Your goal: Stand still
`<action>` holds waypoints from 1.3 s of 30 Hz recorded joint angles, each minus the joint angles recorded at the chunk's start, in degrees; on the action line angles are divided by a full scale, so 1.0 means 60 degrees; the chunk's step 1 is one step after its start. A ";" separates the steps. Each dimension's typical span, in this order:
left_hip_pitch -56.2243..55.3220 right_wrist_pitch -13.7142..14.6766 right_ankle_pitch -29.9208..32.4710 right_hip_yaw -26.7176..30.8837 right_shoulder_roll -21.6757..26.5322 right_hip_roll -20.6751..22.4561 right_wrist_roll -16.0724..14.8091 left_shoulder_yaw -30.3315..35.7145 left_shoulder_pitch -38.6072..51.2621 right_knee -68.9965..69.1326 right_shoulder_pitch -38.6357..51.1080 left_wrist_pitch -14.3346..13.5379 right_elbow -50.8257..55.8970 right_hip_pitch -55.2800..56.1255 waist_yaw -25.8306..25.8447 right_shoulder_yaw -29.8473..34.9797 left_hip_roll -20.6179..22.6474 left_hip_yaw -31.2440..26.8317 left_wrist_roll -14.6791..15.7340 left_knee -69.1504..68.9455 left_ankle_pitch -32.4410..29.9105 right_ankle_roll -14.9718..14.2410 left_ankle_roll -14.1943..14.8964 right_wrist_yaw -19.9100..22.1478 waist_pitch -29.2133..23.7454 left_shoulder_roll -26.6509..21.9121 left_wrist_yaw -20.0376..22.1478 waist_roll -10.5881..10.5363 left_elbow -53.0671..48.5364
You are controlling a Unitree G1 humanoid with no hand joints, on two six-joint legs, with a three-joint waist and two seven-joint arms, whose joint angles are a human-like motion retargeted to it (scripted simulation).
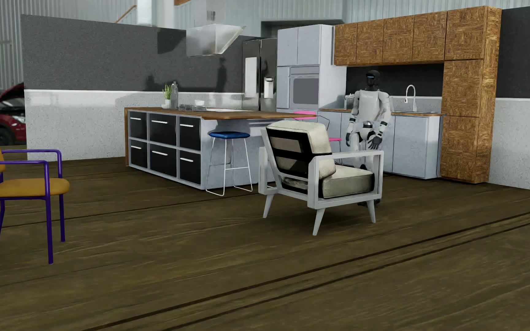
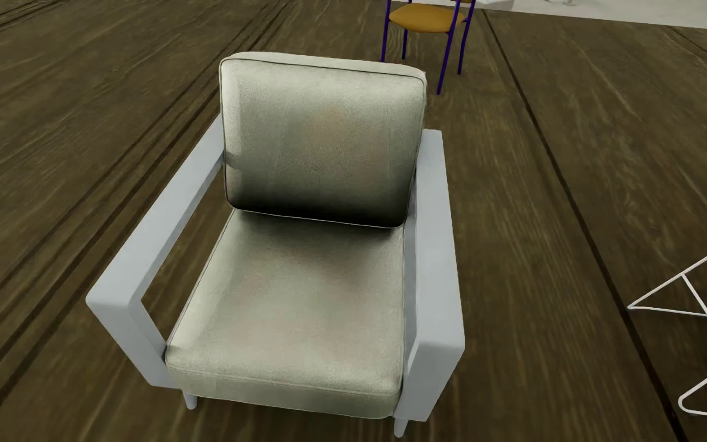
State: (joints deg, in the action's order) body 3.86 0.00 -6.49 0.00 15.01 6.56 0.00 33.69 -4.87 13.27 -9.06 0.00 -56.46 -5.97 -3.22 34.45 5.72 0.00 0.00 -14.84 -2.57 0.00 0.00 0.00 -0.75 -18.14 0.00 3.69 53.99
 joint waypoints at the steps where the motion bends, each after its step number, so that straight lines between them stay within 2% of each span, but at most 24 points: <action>1: 0.0025 0.0000 0.0011 0.0000 -0.0048 0.0178 0.0000 -0.0280 -0.0119 0.0077 -0.0006 0.0000 -0.0159 0.0148 -0.0248 0.0022 -0.0192 0.0000 0.0000 0.0154 -0.0168 0.0000 0.0000 0.0000 0.0096 -0.0062 0.0000 -0.0068 -0.0085; 8: 0.0052 0.0000 -0.0041 0.0000 -0.0120 0.0140 0.0000 -0.0491 -0.0200 0.0093 -0.0042 0.0000 -0.0224 0.0129 -0.0195 -0.0342 -0.0173 0.0000 0.0000 0.0162 -0.0071 0.0000 0.0000 0.0000 0.0106 0.0012 0.0000 -0.0053 -0.0110; 39: 0.0180 0.0000 -0.0094 0.0000 -0.0144 0.0136 0.0000 -0.0550 -0.0179 -0.0034 -0.0038 0.0000 -0.0182 0.0031 -0.0212 -0.0375 -0.0170 0.0000 0.0000 0.0251 0.0072 0.0000 0.0000 0.0000 0.0174 -0.0005 0.0000 -0.0035 -0.0072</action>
State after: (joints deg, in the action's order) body 4.94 0.00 -7.05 0.00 14.15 7.38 0.00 30.40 -5.94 13.07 -9.29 0.00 -57.55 -5.78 -4.50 32.21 4.70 0.00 0.00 -13.33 -2.14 0.00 0.00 0.00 0.30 -18.17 0.00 3.48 53.56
